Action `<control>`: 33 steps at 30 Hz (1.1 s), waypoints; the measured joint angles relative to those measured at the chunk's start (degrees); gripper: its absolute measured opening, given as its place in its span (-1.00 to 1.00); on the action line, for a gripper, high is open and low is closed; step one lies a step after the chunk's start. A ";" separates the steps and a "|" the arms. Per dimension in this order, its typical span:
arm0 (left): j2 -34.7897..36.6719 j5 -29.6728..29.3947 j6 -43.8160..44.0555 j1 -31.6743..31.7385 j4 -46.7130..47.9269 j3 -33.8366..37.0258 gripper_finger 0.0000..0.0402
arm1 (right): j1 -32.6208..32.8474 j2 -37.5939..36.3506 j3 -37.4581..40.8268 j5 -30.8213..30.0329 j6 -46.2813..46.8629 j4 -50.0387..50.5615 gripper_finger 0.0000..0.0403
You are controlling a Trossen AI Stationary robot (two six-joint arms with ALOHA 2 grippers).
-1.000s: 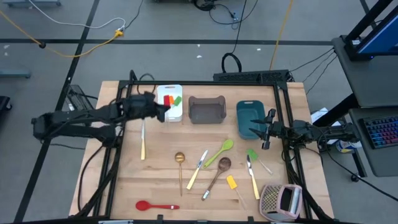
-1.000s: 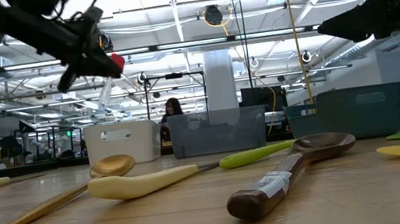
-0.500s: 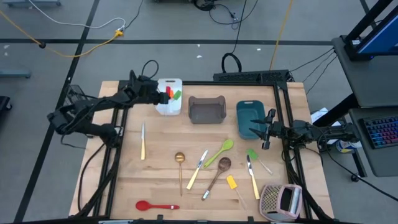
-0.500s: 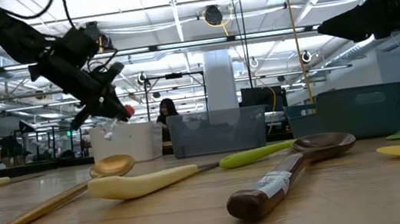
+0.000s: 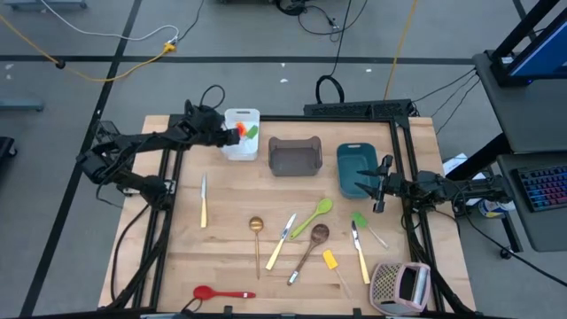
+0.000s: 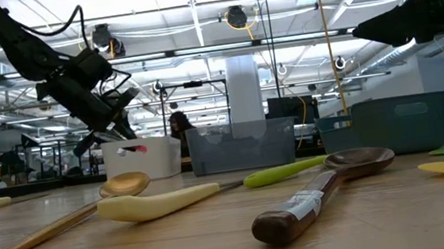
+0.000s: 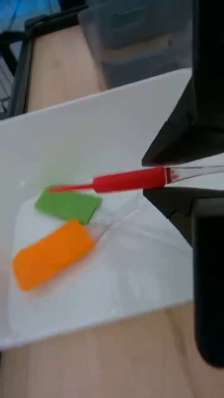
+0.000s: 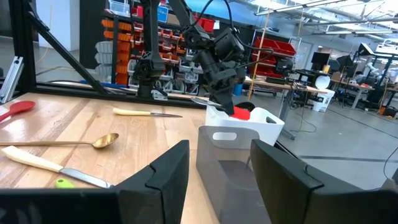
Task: Pick & Place Kitchen Items
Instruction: Put the red spatula into the white bin
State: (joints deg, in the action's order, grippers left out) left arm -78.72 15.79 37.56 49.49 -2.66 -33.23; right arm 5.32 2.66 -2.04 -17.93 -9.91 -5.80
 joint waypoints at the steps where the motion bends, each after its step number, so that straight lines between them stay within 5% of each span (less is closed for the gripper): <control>1: 0.02 0.02 0.02 0.31 -0.13 0.00 -0.61 | 0.02 0.00 0.00 0.00 0.00 0.02 -0.18; 13: 0.07 2.25 1.04 2.23 -17.35 0.00 -0.41 | 0.01 0.00 0.01 0.00 0.00 0.02 -0.18; 23: 0.46 17.67 -1.74 2.14 -14.28 0.00 -0.40 | 0.00 0.00 0.00 0.01 0.18 0.02 -0.18; 28: 2.87 14.73 -12.21 2.31 -6.05 0.02 -0.40 | 0.01 0.00 0.01 0.02 0.20 0.02 -0.18; 33: 6.33 1.31 -26.44 2.41 4.72 0.00 -0.40 | 0.02 0.00 0.01 0.02 0.22 0.02 -0.18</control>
State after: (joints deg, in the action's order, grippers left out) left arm -72.38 17.11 11.12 51.90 2.06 -33.23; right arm 5.34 2.66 -2.03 -17.91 -9.69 -5.78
